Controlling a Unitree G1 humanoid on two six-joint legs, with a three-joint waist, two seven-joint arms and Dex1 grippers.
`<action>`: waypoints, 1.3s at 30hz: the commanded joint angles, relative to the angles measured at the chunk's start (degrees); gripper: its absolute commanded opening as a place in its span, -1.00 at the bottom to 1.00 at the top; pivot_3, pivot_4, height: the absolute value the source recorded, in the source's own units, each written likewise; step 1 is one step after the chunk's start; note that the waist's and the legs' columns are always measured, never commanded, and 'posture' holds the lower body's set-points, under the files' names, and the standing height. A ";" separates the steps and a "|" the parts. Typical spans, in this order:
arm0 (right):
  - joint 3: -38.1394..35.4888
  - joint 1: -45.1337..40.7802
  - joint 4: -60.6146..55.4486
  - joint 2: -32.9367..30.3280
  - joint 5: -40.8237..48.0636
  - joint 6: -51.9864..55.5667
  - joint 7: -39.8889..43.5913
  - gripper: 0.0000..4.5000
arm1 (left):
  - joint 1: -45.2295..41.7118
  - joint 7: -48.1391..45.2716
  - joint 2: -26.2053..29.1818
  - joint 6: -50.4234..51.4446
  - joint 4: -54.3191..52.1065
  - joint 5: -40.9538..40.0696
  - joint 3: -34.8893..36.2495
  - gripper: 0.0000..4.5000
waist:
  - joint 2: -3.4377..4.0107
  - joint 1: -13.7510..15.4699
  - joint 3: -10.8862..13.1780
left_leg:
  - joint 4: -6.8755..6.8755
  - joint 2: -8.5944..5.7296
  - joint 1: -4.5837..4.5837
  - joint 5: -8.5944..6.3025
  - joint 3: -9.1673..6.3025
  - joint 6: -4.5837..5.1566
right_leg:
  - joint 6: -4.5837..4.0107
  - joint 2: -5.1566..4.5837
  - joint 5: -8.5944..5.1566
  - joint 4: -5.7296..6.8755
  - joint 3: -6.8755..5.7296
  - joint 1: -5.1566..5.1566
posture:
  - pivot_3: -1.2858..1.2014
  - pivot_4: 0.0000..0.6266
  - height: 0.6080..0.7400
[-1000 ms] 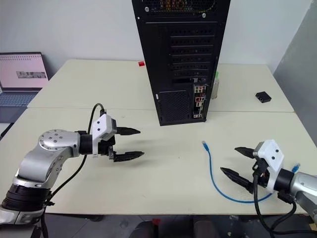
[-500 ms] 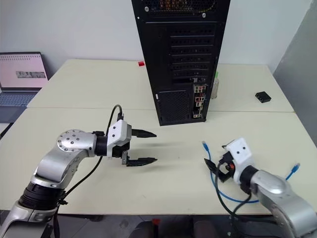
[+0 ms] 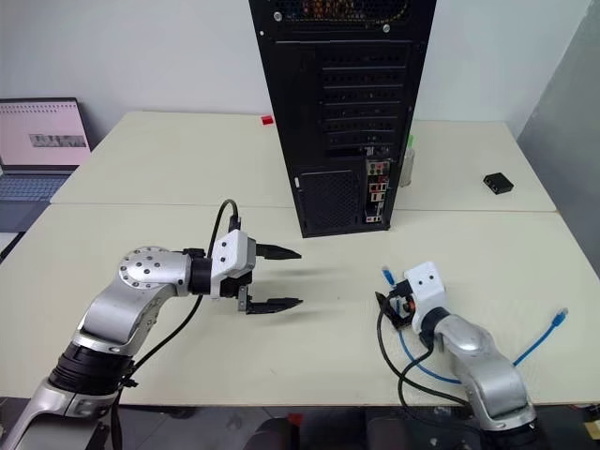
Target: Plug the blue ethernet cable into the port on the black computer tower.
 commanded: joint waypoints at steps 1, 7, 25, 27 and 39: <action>-0.57 -0.70 1.23 0.36 -1.60 -0.01 -0.07 0.43 | -0.90 -0.01 -0.15 -1.46 -0.40 0.20 0.04 1.00 | 0.00 0.00 0.00 | 0.00 0.00 0.00 0.00 0.00 0.00 | 0.00 0.00 0.00 0.00 0.01 0.00 | 0.03 -0.52 1.00; 0.11 -0.63 -0.04 -0.52 -2.60 0.40 1.63 -0.18 | -1.01 -0.38 -0.78 -2.43 1.10 0.43 -0.35 1.00 | 0.00 0.02 -0.01 | 0.01 -0.01 0.00 0.00 0.00 0.00 | 0.00 -0.01 0.00 0.00 0.01 0.01 | 0.03 -0.52 1.00; 9.55 -12.48 -12.97 -15.39 2.35 -0.22 28.82 -0.95 | -8.99 -8.59 -6.72 -11.54 13.15 3.54 -7.27 1.00 | 0.03 -0.06 0.02 | 0.03 -0.01 -0.03 0.00 -0.07 0.01 | -0.01 0.02 0.01 0.00 -0.09 0.00 | 0.03 -0.52 1.00; 9.98 -13.52 -13.13 -15.40 2.49 0.21 29.71 -0.95 | -9.45 -8.85 -7.20 -11.96 13.76 3.63 -7.36 1.00 | 0.02 -0.02 0.02 | 0.04 -0.02 -0.03 0.00 -0.07 0.01 | -0.01 0.01 0.01 0.00 -0.10 0.01 | 0.03 -0.52 1.00; 12.57 -15.69 -12.35 -15.05 0.94 -0.34 31.71 -0.95 | -9.55 -11.28 -7.10 -12.91 14.06 4.63 -7.84 0.70 | 0.02 0.00 0.02 | 0.04 -0.02 -0.04 0.00 -0.10 0.01 | -0.01 0.00 0.01 0.00 -0.11 0.01 | 0.03 -0.52 1.00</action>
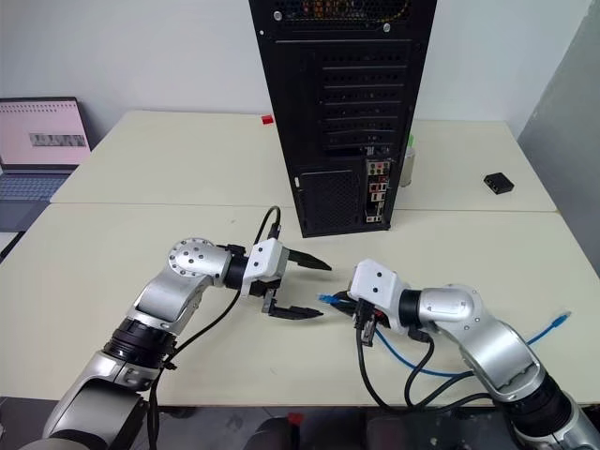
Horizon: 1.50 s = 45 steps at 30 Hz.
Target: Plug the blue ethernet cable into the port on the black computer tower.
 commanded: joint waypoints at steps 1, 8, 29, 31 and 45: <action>0.08 -1.49 -1.11 0.16 -0.67 -0.90 0.47 -0.95 | -0.87 -0.86 0.56 -0.90 -0.46 0.59 -0.44 0.58 | 0.00 0.01 0.00 | 0.00 0.00 0.00 0.00 0.00 0.00 | 0.00 0.00 0.00 0.00 0.00 0.00 | 0.03 -0.52 1.00; 0.76 -2.06 -0.48 0.33 -1.88 -1.67 0.91 -0.95 | -0.81 -1.66 0.79 -1.57 0.37 1.96 -0.77 -0.12 | 0.00 -0.01 0.00 | 0.00 0.00 0.00 0.00 0.00 0.00 | 0.00 0.00 0.00 0.00 0.00 0.00 | 0.03 -0.52 1.00; 1.62 -2.28 -0.74 0.50 -3.68 -1.97 1.75 -0.95 | 0.36 -0.61 0.28 -1.92 1.59 2.79 -0.36 -0.95 | 0.00 0.00 0.00 | 0.00 0.00 0.00 0.00 -0.01 0.00 | 0.00 0.00 0.00 0.00 -0.01 0.00 | 0.03 -0.52 1.00; 1.55 -2.18 -0.76 0.49 -3.76 -1.96 1.67 -0.95 | 0.84 -0.30 0.45 -2.93 2.05 2.58 0.34 -0.64 | 0.00 -0.01 0.00 | 0.00 0.00 0.00 0.00 0.00 0.00 | 0.00 0.00 0.00 0.00 -0.01 0.00 | 0.03 -0.52 1.00; 2.17 -1.88 -0.25 0.06 -4.17 -2.35 1.87 -0.96 | 2.55 1.71 -1.30 -6.48 1.29 1.41 0.23 -0.09 | 0.00 0.02 0.00 | 0.00 0.00 0.00 0.00 -0.02 0.00 | 0.00 -0.01 0.00 0.00 -0.02 0.00 | 0.03 -0.52 1.00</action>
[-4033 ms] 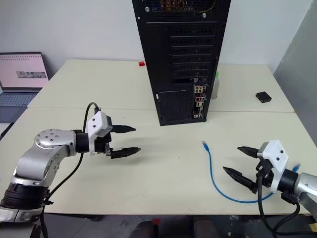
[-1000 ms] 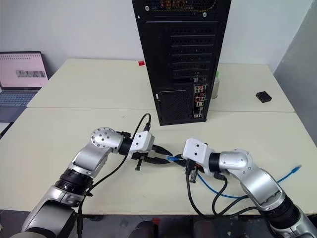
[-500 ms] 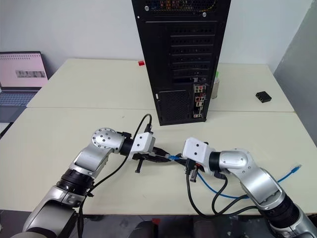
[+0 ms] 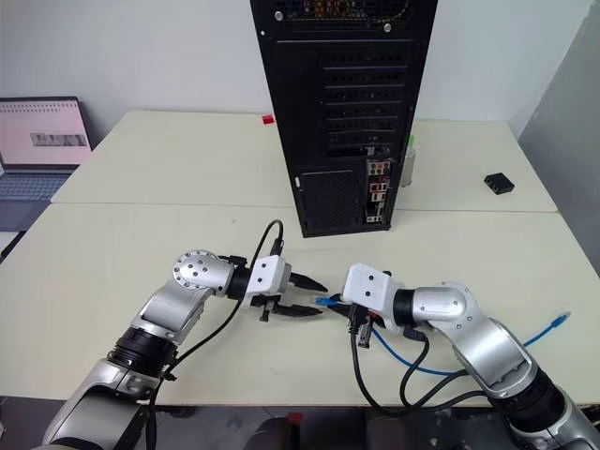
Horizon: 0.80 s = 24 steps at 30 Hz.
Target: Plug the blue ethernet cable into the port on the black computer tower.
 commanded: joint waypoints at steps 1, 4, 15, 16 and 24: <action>-0.08 -0.19 -1.12 -0.20 -0.50 -1.16 0.59 -0.96 | 0.02 0.12 -0.60 0.01 -1.42 -1.96 1.30 -0.09 | 0.00 0.00 0.00 | 0.00 0.00 0.00 0.00 0.00 0.00 | 0.00 0.00 0.00 0.00 0.00 0.00 | 0.03 -0.52 1.00; 0.01 -0.24 -0.86 -0.42 -0.60 -1.25 0.76 -0.96 | -0.12 -0.46 -0.54 0.58 -1.52 -2.70 1.39 -0.09 | 0.00 0.00 0.00 | 0.00 0.00 0.00 0.00 0.00 0.00 | 0.00 0.00 0.00 0.00 0.00 0.00 | 0.03 -0.52 1.00; 0.06 -0.16 -0.33 -0.58 -1.57 -1.85 1.37 -0.96 | -0.81 -2.26 0.83 -0.67 0.12 -2.43 1.23 -0.26 | 0.00 -0.01 0.00 | 0.00 0.00 0.00 0.00 0.00 0.00 | 0.00 0.00 0.00 0.00 0.00 0.00 | 0.03 -0.52 1.00; 0.03 -0.13 -0.33 -0.53 -1.70 -1.87 1.50 -0.96 | -0.85 -2.21 0.75 -0.69 0.26 -2.32 1.19 -0.34 | 0.00 -0.01 0.00 | 0.00 0.00 0.00 0.00 0.00 0.00 | 0.00 0.00 0.00 0.00 0.00 0.00 | 0.03 -0.52 1.00; 0.12 -0.60 -0.34 -0.28 -2.11 -1.48 1.88 -0.96 | -0.92 -1.73 -0.08 -0.55 -0.29 -2.17 0.80 -1.00 | 0.00 -0.01 0.00 | 0.00 0.00 0.00 0.00 -0.01 0.00 | 0.00 0.00 0.00 0.00 -0.01 0.00 | 0.03 -0.52 1.00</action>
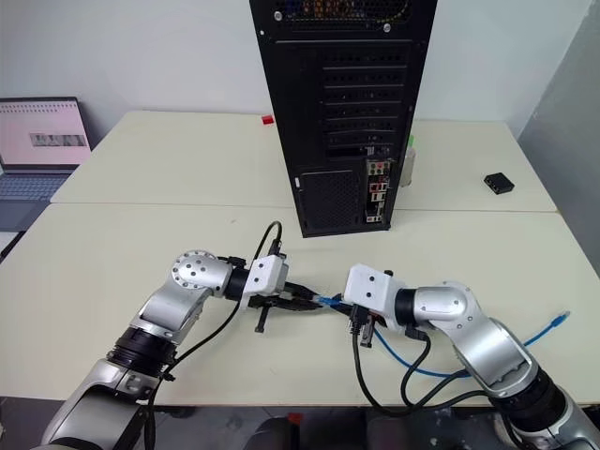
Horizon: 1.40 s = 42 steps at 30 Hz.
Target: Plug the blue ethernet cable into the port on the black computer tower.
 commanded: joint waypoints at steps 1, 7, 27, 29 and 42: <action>0.24 -0.64 -0.89 0.11 0.16 -0.64 0.90 -0.96 | -0.88 0.62 -0.56 -0.57 -1.37 -0.42 0.78 -1.00 | 0.00 0.00 0.00 | 0.00 0.00 0.00 0.00 0.01 0.00 | 0.00 0.00 0.00 0.00 0.01 0.00 | 0.03 -0.52 1.00; 0.15 -0.80 -0.86 -0.12 -0.10 -0.67 1.02 -0.96 | -0.70 0.73 -0.17 0.39 -1.43 -0.19 0.72 -1.00 | 0.00 0.00 0.00 | 0.00 0.00 0.00 0.00 0.00 0.00 | 0.00 0.00 0.00 0.00 0.00 0.00 | 0.03 -0.52 1.00; 0.31 -0.19 -0.51 -0.31 -1.24 -1.15 1.56 -0.96 | -1.01 2.26 -1.04 2.25 -4.39 -2.59 1.68 -0.01 | 0.00 0.00 0.00 | 0.00 0.00 0.00 0.00 0.00 0.00 | 0.00 0.00 0.00 0.00 0.01 0.00 | 0.03 -0.52 1.00; 0.27 -0.15 -0.52 -0.23 -1.39 -1.17 1.68 -0.96 | -1.27 1.93 -1.08 2.77 -4.71 -2.70 1.54 -0.01 | 0.00 -0.01 0.00 | 0.00 0.00 0.00 0.00 0.00 0.00 | 0.00 0.00 0.00 0.00 0.00 0.00 | 0.03 -0.52 1.00; -0.04 -0.08 -0.62 0.03 -1.46 -1.33 1.71 -0.96 | -0.73 -0.01 0.32 -0.09 -3.19 -0.84 1.04 -0.86 | 0.00 0.00 0.00 | 0.00 0.00 0.00 0.00 0.01 0.00 | 0.00 0.00 0.00 0.00 0.01 0.00 | 0.03 -0.52 1.00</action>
